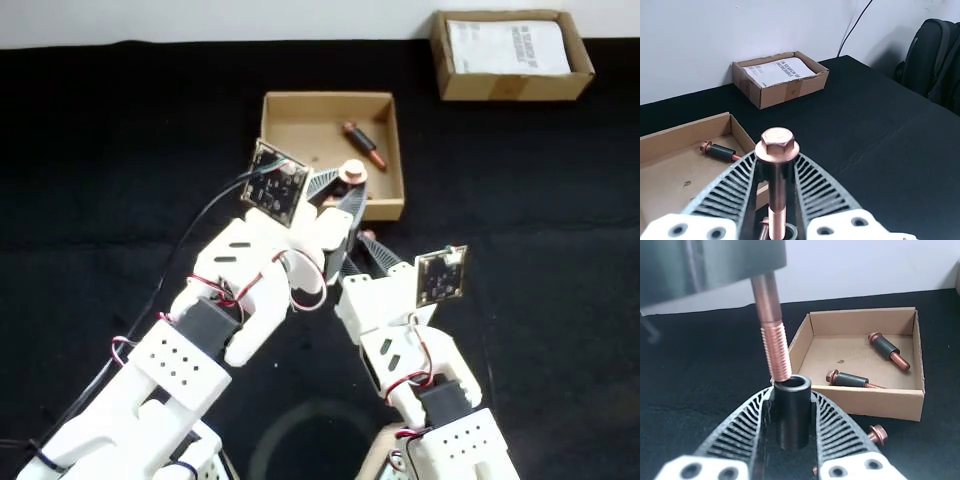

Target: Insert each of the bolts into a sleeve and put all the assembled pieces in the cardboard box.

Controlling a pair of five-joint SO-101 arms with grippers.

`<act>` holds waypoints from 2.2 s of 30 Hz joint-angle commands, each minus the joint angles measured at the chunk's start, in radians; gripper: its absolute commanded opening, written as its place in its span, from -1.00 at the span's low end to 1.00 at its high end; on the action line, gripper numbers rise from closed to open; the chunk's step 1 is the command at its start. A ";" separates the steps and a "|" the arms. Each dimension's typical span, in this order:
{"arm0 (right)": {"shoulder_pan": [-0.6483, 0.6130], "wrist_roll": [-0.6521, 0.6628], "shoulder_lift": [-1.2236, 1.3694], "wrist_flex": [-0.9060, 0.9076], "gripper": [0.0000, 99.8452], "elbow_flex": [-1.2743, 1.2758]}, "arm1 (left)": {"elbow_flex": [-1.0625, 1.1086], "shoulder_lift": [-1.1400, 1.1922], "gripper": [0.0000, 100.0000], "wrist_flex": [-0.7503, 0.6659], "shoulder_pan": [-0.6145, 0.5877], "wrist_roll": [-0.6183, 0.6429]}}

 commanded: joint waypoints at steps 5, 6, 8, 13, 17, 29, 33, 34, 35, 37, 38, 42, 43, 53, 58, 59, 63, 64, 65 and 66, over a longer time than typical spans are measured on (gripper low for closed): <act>-0.005 -0.002 -0.008 -0.019 -0.99 -0.013 | -0.051 0.007 -0.98 -0.026 0.001 0.012; -0.005 -0.002 -0.008 -0.019 -0.99 -0.013 | -0.051 0.007 -0.98 -0.026 0.001 0.012; -0.005 -0.002 -0.008 -0.019 -0.99 -0.013 | -0.051 0.007 -0.98 -0.026 0.005 0.012; -0.005 -0.002 -0.005 -0.019 -0.99 -0.013 | -0.050 0.007 -0.98 -0.023 0.042 0.012; -0.005 -0.002 -0.007 -0.019 -0.99 -0.013 | -0.039 0.008 -0.98 -0.021 0.056 0.014; -0.004 -0.002 -0.008 -0.019 -0.99 -0.013 | 0.082 0.007 -0.98 -0.023 0.038 -0.060; -0.004 0.000 -0.008 -0.019 -0.99 -0.013 | 0.140 0.005 -0.98 -0.025 0.027 -0.107; -0.004 0.000 -0.008 -0.019 -0.99 -0.013 | 0.148 0.005 -0.98 -0.023 0.027 -0.109; -0.004 0.000 -0.008 -0.019 -0.99 -0.013 | 0.154 0.005 -0.97 -0.023 0.027 -0.115; -0.004 0.002 -0.008 -0.019 -0.99 -0.013 | 0.165 0.005 -0.96 -0.021 0.031 -0.146; -0.004 0.015 -0.008 -0.019 -0.99 -0.013 | 0.171 0.005 -0.93 -0.021 0.031 -0.155; -0.001 0.095 -0.008 -0.019 -0.99 -0.013 | 0.185 0.001 -0.66 0.018 0.025 -0.158; 0.001 0.095 -0.008 -0.019 -0.99 -0.013 | 0.177 -0.001 -0.62 0.054 0.025 -0.158; 0.002 0.101 -0.005 -0.019 -0.99 -0.015 | -0.048 -0.051 -0.60 0.545 0.025 -0.164; 0.004 0.101 -0.005 -0.022 -0.99 -0.015 | -0.079 -0.177 -0.60 0.697 0.025 -0.244; 0.012 0.101 -0.005 -0.024 -0.99 -0.016 | -0.079 -0.209 -0.60 0.733 0.025 -0.262; 0.051 0.101 -0.001 -0.021 -0.99 -0.058 | -0.077 -0.354 -0.61 0.872 0.027 -0.279; 0.061 0.101 -0.001 -0.019 -0.99 -0.076 | -0.077 -0.387 -0.61 0.895 0.027 -0.279; 0.071 0.103 -0.001 -0.019 -0.99 -0.097 | -0.076 -0.420 -0.63 0.908 0.025 -0.278; 0.084 0.103 0.001 -0.019 -0.99 -0.120 | -0.071 -0.450 -0.67 0.918 0.025 -0.276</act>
